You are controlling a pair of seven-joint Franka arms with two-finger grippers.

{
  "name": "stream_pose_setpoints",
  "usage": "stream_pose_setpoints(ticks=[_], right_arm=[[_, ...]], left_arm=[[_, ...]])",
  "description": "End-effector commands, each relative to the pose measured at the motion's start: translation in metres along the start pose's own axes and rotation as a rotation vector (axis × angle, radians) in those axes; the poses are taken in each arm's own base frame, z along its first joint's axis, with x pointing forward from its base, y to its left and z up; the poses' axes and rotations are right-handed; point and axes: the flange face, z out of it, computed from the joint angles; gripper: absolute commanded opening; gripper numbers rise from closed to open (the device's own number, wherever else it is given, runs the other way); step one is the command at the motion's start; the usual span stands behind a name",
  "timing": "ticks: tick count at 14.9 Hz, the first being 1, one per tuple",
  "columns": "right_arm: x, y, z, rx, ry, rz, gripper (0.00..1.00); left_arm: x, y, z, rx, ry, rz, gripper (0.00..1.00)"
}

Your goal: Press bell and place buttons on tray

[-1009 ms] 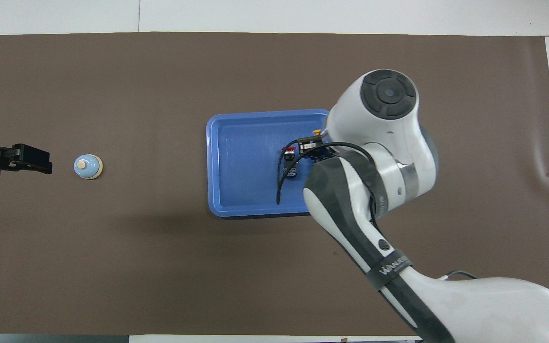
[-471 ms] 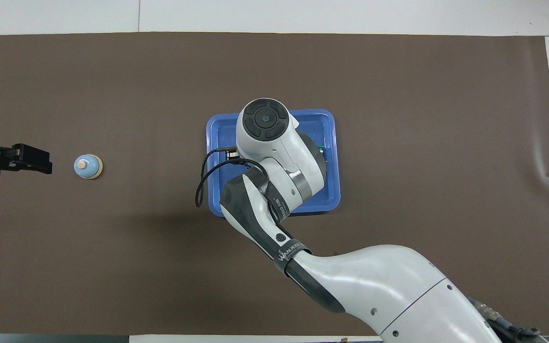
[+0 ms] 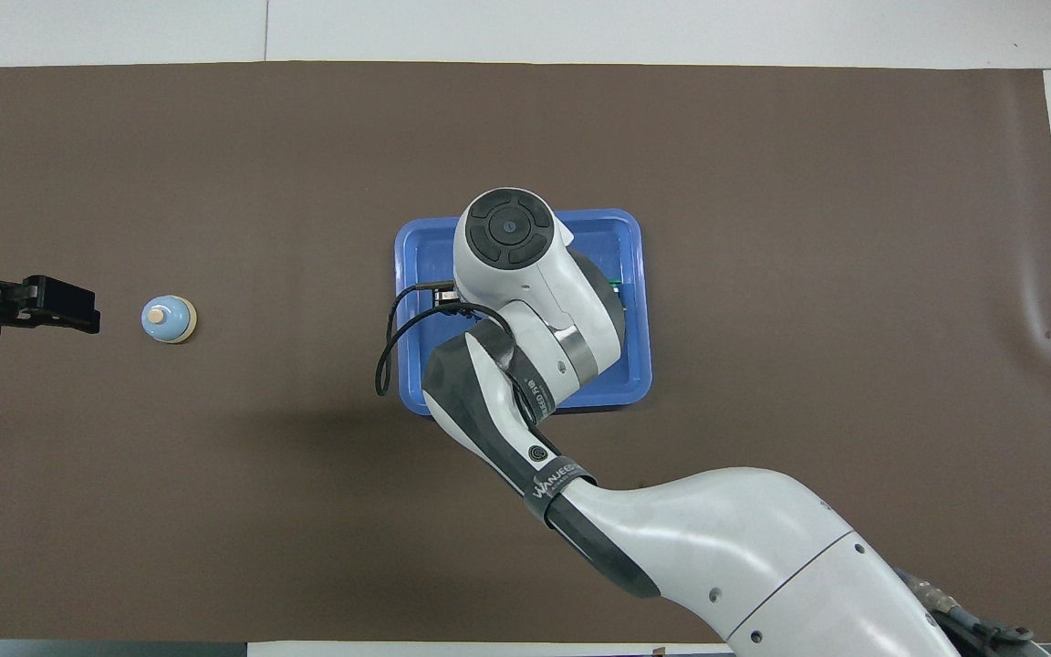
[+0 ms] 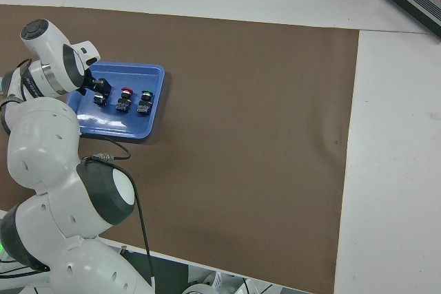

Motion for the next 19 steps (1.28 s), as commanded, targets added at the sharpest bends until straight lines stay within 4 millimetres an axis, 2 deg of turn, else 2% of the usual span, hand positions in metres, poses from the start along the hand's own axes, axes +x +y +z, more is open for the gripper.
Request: stream_pose_setpoints(ticks=[1,2,3,5,7,9,10,14,16,19], right_arm=[[0.003,0.008,-0.018,-0.016,-0.016,0.033,1.0],[0.006,0.014,-0.035,-0.017,-0.007,0.041,1.0],[0.014,0.03,-0.055,-0.015,0.014,0.064,1.0],[0.015,0.056,-0.094,-0.03,0.023,0.085,1.0],[0.014,0.102,-0.129,-0.056,0.032,0.048,1.0],[0.01,0.164,-0.161,-0.059,0.039,-0.023,1.0],[0.0,0.187,-0.176,-0.063,0.03,-0.041,1.0],[-0.046,0.251,-0.216,-0.078,0.007,-0.001,1.0],[-0.064,0.283,-0.226,-0.077,0.011,-0.016,1.0],[-0.066,0.327,-0.242,-0.077,0.027,-0.06,1.0]], left_arm=[[-0.002,0.0,-0.004,-0.001,0.015,-0.002,1.0],[-0.002,-0.001,-0.004,-0.001,0.015,-0.004,1.0],[-0.002,-0.001,-0.004,-0.001,0.015,-0.004,1.0],[-0.002,-0.001,-0.004,-0.001,0.015,-0.004,1.0],[-0.002,-0.001,-0.004,-0.001,0.015,-0.004,1.0],[-0.003,-0.001,-0.005,-0.001,0.016,-0.004,1.0],[-0.002,-0.001,-0.004,-0.001,0.015,-0.004,1.0],[-0.002,-0.001,-0.004,-0.001,0.015,-0.004,1.0],[-0.002,-0.001,-0.004,-0.001,0.015,-0.004,1.0],[-0.002,-0.001,-0.004,-0.001,0.015,-0.004,1.0]])
